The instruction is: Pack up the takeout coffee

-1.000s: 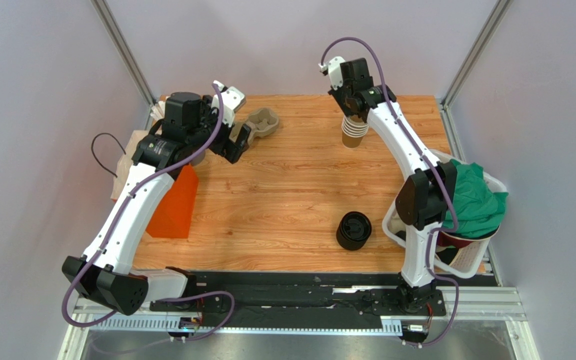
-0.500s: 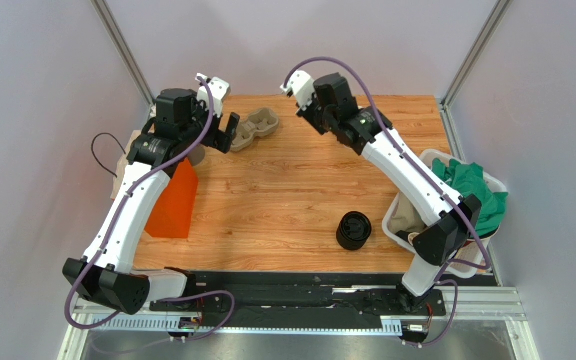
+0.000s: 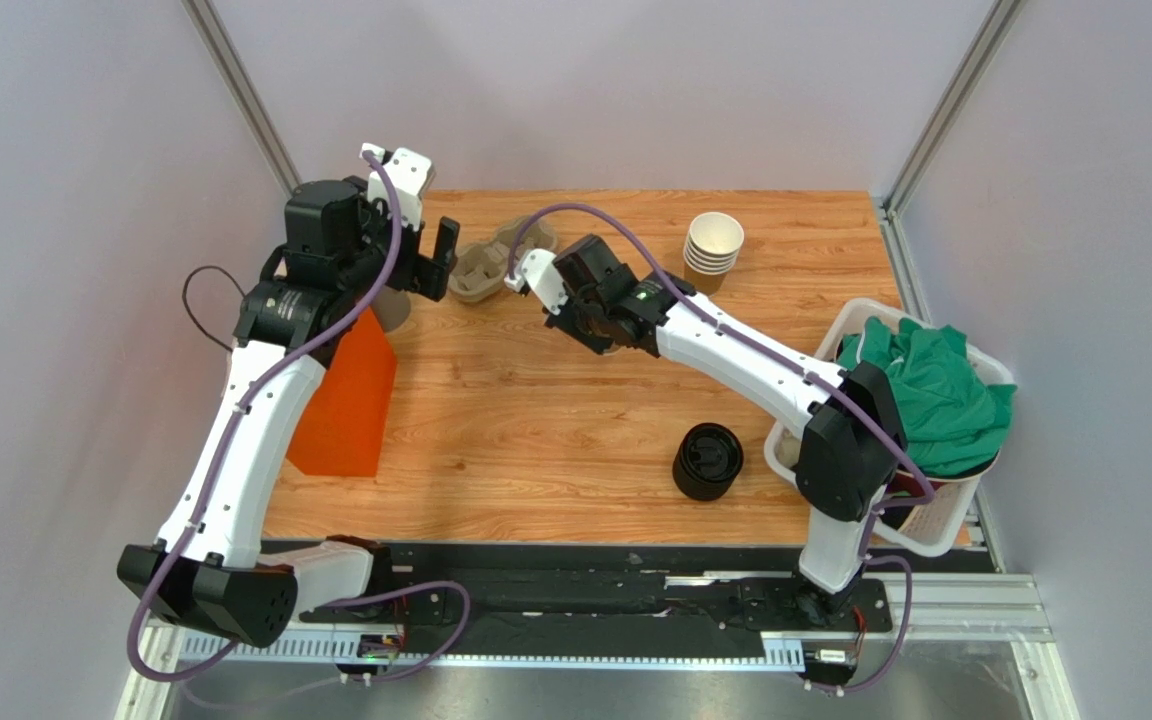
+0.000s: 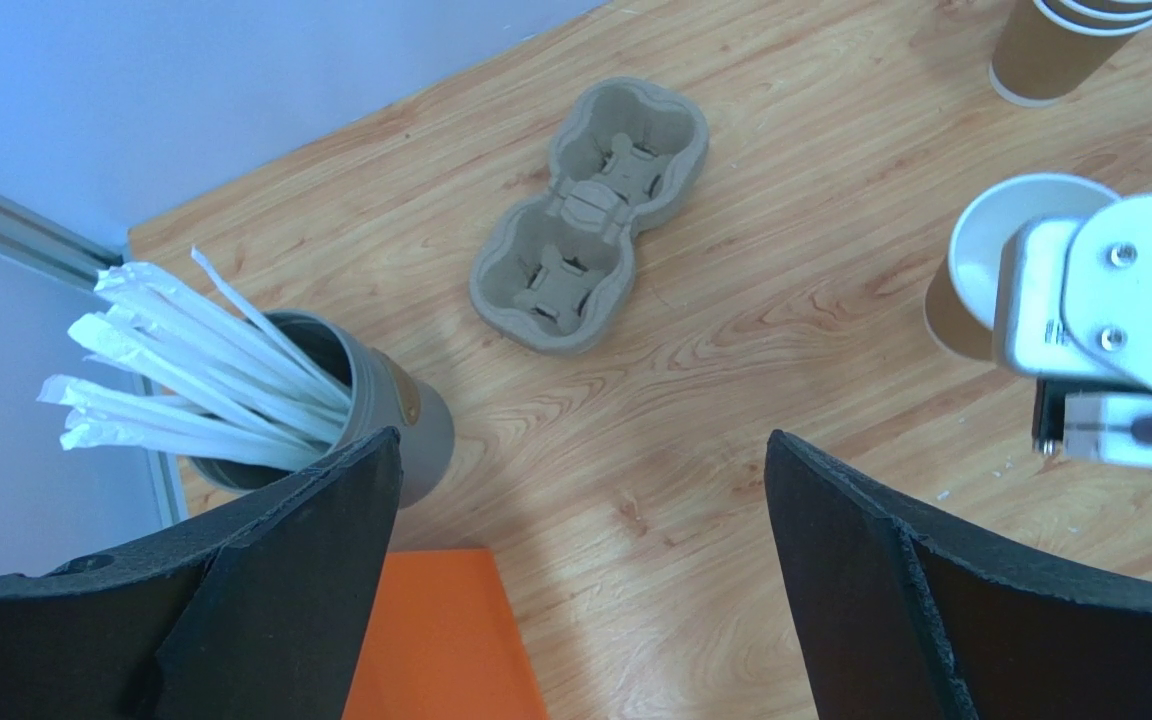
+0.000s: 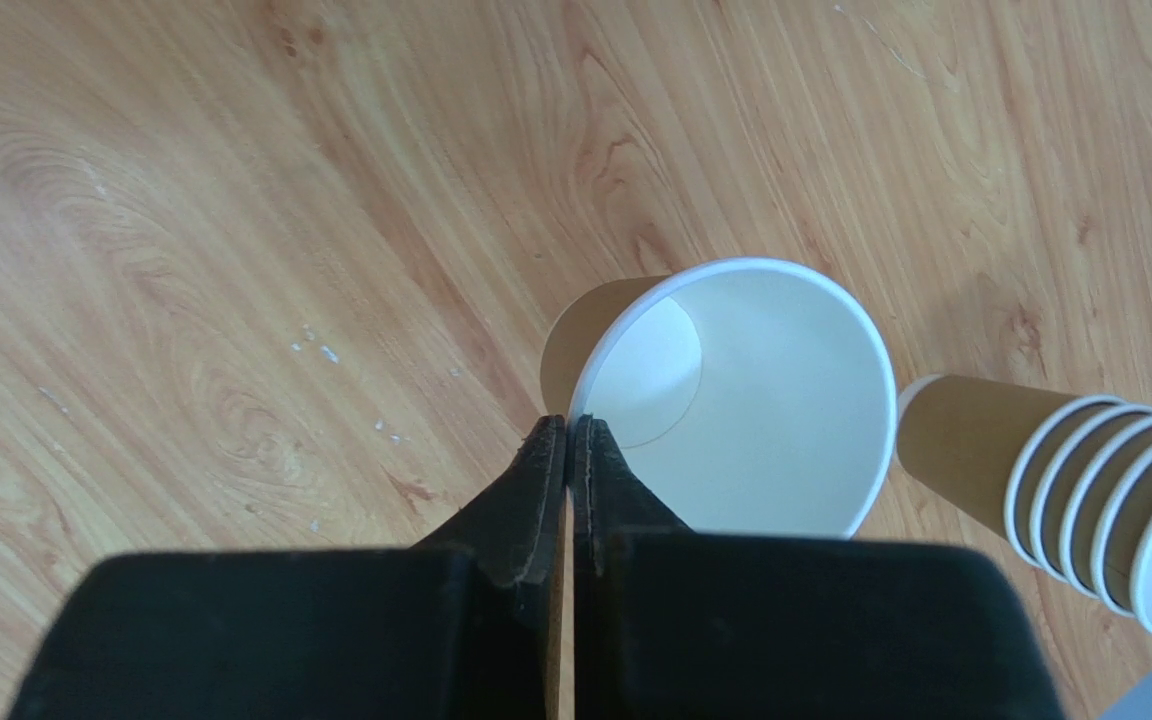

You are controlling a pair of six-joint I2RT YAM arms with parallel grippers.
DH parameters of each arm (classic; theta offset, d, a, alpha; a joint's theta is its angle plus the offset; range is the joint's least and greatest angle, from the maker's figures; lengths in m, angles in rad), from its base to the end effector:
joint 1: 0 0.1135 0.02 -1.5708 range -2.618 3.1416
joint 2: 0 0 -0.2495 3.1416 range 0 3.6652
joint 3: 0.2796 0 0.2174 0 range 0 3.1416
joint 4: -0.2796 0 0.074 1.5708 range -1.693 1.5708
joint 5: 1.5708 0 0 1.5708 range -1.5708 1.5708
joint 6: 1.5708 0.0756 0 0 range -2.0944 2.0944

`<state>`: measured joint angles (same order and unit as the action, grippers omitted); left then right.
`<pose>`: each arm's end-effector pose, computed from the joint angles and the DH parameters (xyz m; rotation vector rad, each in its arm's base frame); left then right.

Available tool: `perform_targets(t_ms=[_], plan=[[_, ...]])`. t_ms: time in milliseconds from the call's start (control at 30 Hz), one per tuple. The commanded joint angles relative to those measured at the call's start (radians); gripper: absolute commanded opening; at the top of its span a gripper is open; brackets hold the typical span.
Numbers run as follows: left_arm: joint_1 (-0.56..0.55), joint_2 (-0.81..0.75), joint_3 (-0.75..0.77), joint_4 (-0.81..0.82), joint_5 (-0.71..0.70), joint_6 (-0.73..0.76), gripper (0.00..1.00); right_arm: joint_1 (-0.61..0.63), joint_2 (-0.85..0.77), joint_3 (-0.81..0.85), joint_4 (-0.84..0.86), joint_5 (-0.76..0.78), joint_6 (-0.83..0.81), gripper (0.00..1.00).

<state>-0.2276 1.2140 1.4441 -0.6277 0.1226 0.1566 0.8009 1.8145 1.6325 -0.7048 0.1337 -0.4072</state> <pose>0.2512 -0.0677 0.3957 0.4544 1.9158 -0.1671 0.2792 0.2735 0.2614 -1.3413 2.0463 0.0097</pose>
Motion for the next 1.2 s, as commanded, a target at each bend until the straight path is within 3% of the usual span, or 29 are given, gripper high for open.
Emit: perform_targets(t_ms=[0, 800, 1167], plan=[[0.016, -0.034, -0.007, 0.04, 0.006, -0.028, 0.99, 0.03, -0.001, -0.003, 0.053, -0.032, 0.039, 0.01], [0.048, -0.053, -0.014, 0.045, 0.025, -0.048, 0.99, 0.043, 0.045, -0.138, 0.18, -0.089, 0.139, 0.02], [0.048, -0.059, -0.027, 0.049, 0.029, -0.045, 0.99, 0.052, 0.057, -0.135, 0.174, -0.082, 0.137, 0.12]])
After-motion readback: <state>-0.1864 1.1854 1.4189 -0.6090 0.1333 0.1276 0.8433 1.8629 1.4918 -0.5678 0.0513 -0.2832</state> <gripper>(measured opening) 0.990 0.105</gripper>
